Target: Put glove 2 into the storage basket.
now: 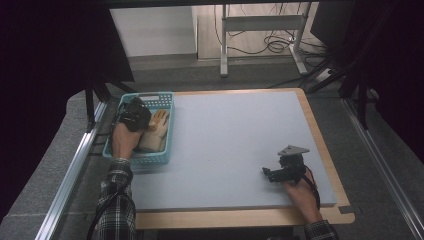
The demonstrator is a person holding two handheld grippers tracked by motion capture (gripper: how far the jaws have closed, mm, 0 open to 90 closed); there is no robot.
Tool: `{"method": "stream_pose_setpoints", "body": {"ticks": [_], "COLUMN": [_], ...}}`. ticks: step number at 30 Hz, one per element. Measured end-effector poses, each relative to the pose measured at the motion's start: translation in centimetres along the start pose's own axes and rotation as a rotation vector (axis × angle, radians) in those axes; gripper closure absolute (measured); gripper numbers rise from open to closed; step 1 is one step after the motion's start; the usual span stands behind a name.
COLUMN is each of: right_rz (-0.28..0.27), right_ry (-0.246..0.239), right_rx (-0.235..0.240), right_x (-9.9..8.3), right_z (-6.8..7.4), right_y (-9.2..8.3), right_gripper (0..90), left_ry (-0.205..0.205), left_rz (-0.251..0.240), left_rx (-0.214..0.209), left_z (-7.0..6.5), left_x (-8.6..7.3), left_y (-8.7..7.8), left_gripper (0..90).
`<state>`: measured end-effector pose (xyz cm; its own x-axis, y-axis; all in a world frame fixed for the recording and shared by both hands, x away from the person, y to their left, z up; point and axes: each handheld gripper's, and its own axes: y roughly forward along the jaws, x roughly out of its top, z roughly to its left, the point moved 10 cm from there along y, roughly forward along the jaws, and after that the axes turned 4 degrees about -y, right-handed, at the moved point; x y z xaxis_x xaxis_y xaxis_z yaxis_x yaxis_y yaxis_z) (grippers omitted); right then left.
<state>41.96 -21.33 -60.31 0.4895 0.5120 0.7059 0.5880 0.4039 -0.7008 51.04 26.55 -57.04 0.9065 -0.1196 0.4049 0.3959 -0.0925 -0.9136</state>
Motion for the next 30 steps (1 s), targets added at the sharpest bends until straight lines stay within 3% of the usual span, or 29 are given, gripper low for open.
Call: {"method": "stream_pose_setpoints", "body": {"ticks": [3, 10, 14, 21, 30], "right_rz": [0.0, 0.0, 0.0, 0.0, -0.001], "right_ry": [0.0, 0.0, 0.0, 0.0, 0.0], "right_rx": [0.001, 0.001, 0.0, 0.0, 0.0], "right_x": [0.0, 0.0, 0.0, 0.0, 0.0], "right_z": [0.0, 0.0, 0.0, 0.0, 0.0], "right_y": [0.0, 0.0, 0.0, 0.0, 0.0], "right_gripper": [3.8, 3.8, 3.8, 3.8, 3.8], "left_ry": [0.01, 0.023, 0.013, -0.014, -0.036], "left_rz": [0.028, 0.027, -0.021, -0.085, -0.156], "left_rx": [-0.037, -0.033, -0.002, -0.004, -0.065], "left_z": [-1.1, -1.4, -0.3, 0.6, 0.7], "left_x": [-0.1, 0.1, 0.3, 0.5, 0.5], "left_y": [0.9, 0.6, 0.1, -1.1, -2.1], "left_gripper": [79.3, 78.5, 62.0, 39.5, 20.9]}}
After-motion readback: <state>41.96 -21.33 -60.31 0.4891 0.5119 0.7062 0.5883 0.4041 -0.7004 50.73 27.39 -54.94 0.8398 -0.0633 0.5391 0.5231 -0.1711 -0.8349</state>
